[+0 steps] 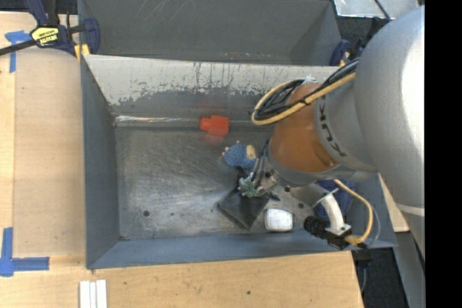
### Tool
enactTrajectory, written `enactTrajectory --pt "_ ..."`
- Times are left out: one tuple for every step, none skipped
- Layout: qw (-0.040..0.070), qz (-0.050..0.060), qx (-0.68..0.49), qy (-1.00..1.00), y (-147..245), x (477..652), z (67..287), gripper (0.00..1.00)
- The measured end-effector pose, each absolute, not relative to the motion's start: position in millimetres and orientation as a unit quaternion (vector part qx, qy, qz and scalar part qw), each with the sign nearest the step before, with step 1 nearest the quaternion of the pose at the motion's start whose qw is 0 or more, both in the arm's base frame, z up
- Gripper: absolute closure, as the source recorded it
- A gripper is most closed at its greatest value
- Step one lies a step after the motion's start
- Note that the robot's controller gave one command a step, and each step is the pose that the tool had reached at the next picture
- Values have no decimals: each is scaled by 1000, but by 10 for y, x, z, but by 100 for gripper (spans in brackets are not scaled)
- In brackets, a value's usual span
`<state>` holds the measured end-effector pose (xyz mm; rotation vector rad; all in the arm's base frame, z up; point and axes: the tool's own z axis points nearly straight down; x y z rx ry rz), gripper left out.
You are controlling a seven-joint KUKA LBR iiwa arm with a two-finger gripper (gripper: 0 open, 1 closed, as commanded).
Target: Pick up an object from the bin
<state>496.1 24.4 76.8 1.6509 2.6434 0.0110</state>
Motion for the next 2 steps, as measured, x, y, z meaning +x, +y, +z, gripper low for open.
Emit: enactTrajectory --pt "4 2 529 849 236 4984 1519 100" --pt "2 1 528 849 230 4995 1837 100"
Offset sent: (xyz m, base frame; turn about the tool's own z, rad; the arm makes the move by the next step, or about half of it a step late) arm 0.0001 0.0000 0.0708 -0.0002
